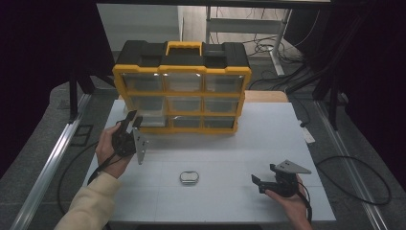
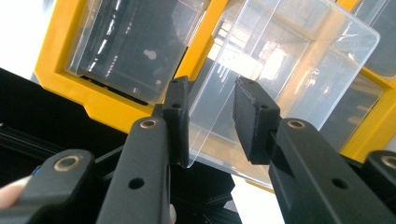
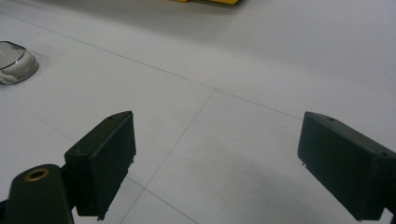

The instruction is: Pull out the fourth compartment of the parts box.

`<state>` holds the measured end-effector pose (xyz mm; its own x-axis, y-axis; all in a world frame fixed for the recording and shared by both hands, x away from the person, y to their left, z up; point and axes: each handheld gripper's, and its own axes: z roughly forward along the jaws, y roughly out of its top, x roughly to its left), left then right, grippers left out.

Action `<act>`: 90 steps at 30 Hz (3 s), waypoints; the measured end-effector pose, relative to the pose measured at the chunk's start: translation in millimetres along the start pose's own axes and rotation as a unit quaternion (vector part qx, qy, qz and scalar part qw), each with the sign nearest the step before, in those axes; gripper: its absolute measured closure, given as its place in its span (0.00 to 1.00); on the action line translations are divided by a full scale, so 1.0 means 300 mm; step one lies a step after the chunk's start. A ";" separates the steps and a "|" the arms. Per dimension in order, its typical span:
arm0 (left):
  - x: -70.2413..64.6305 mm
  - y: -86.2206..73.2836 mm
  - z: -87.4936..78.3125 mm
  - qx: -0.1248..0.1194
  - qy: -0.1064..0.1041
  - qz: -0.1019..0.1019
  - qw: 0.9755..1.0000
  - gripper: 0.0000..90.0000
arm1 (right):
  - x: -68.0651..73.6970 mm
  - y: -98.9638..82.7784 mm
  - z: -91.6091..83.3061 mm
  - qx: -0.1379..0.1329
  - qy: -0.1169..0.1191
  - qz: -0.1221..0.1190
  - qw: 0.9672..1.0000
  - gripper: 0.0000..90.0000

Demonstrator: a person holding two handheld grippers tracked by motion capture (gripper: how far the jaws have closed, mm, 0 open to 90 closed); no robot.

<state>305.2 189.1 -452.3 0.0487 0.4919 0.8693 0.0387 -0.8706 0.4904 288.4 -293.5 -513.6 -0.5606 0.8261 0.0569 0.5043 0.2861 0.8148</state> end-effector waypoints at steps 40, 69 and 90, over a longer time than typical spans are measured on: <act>0.005 -0.006 -0.036 -0.007 -0.005 -0.001 1.000 0.74 | -0.002 0.001 -0.001 -0.002 -0.002 0.001 1.000 0.13; -0.001 -0.016 -0.058 -0.011 -0.008 -0.001 1.000 0.73 | -0.002 0.000 -0.001 -0.002 -0.002 0.000 1.000 0.13; -0.010 -0.022 -0.067 -0.015 -0.010 -0.002 1.000 0.72 | -0.002 0.000 -0.001 -0.002 -0.003 0.000 1.000 0.13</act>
<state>284.8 193.1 -457.0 0.0680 0.4947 0.8664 0.0088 -0.8687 0.4953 288.6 -294.0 -513.5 -0.5569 0.8288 0.0548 0.5025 0.2837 0.8167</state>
